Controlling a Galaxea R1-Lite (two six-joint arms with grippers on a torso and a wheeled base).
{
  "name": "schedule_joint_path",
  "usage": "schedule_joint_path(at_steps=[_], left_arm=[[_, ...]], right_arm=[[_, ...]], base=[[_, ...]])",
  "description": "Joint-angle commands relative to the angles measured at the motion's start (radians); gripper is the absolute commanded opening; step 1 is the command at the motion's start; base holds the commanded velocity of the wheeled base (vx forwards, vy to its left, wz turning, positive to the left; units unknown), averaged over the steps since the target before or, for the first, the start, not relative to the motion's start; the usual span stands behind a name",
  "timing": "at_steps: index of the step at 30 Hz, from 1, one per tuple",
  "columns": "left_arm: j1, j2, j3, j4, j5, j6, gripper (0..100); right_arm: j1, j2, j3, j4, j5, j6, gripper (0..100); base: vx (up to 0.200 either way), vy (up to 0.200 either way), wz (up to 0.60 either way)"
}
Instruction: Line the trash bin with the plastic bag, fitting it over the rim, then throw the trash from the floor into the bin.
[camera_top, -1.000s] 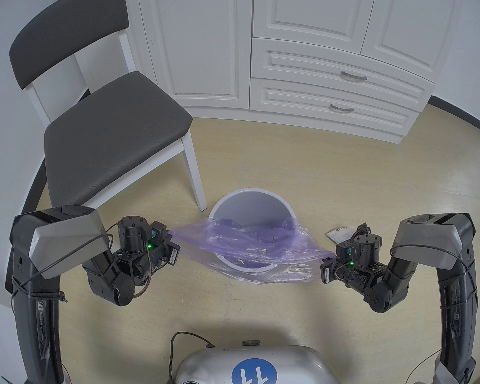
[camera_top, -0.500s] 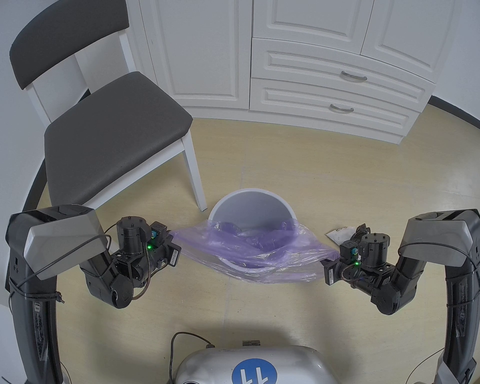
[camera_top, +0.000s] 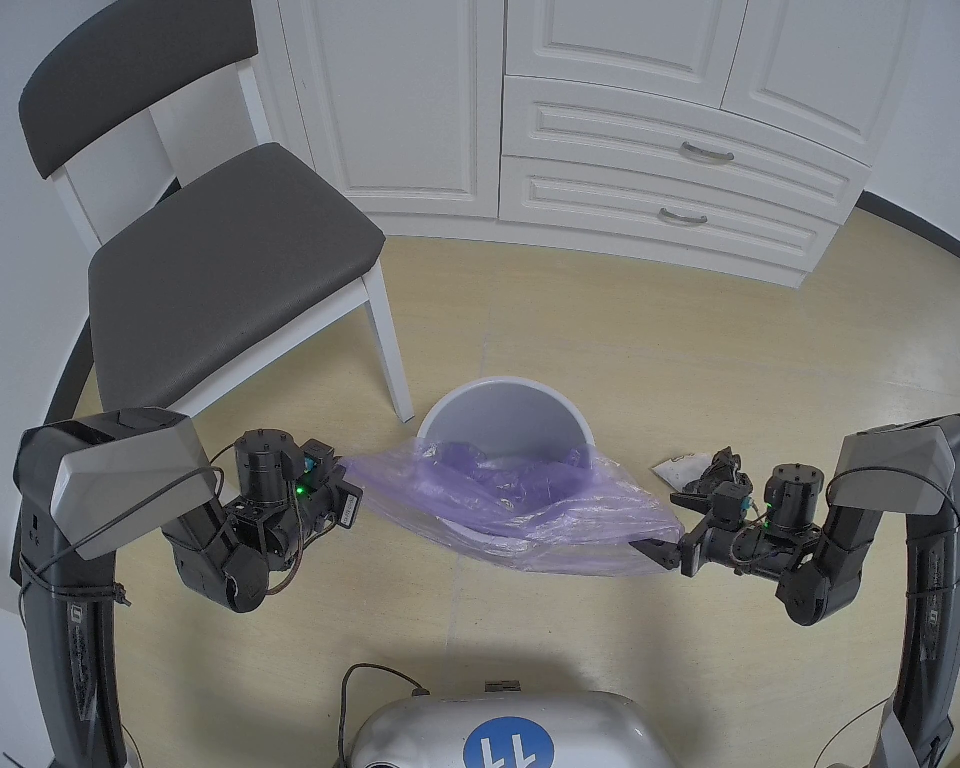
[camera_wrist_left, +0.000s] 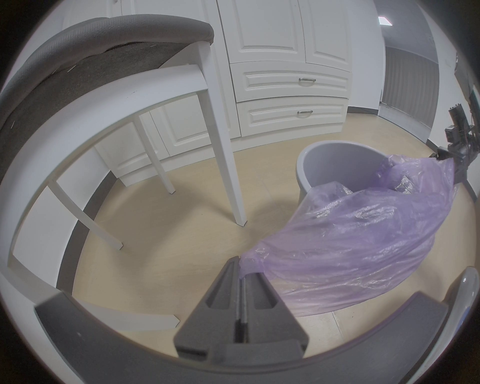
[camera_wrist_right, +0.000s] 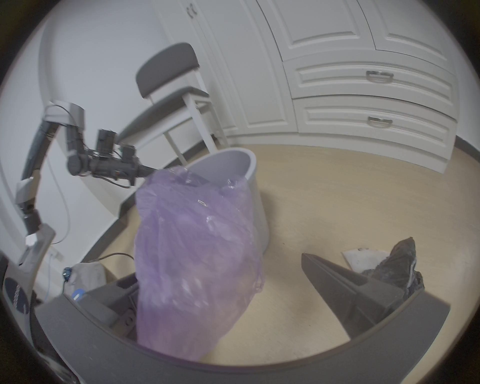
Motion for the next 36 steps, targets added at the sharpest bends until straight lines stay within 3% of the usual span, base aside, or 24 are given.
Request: schedule_joint_path(at_steps=[1,5,10,15,20,27,29,31,36], left_arm=[[0.005,0.031,-0.030,0.003,0.004,-0.003,0],[0.007,0.040,-0.035,0.005,0.005,-0.003,0],[0.013,0.056,-0.047,0.007,0.007,-0.001,0],[0.024,0.074,-0.062,0.030,0.007,-0.001,0],[0.027,0.072,-0.062,0.043,0.007,-0.001,0],[0.027,0.062,-0.056,0.042,0.007,-0.001,0],[0.022,0.051,-0.052,0.039,0.007,-0.003,0],[0.019,0.033,-0.044,0.039,0.005,-0.007,0],[0.009,-0.030,-0.016,0.039,0.002,-0.049,0]], right_arm=[[-0.132,0.085,0.032,-0.108,0.208,0.007,100],[-0.175,0.092,0.024,-0.113,0.311,0.067,100],[-0.193,0.100,0.020,-0.113,0.353,0.134,100],[-0.235,0.108,0.020,-0.113,0.446,0.177,100],[-0.253,0.101,0.021,-0.113,0.486,0.182,100],[-0.250,0.074,0.012,-0.113,0.474,0.186,100],[-0.236,0.037,0.012,-0.113,0.443,0.192,100],[-0.207,-0.011,0.018,-0.113,0.362,0.192,100],[-0.081,-0.113,0.001,-0.113,-0.019,0.142,100]], base=[[0.000,0.000,0.00],[0.000,0.000,0.00],[0.000,0.000,0.00],[0.000,0.000,0.00],[0.000,0.000,0.00],[0.000,0.000,0.00],[0.000,0.000,0.00],[0.000,0.000,0.00],[0.000,0.000,0.00]])
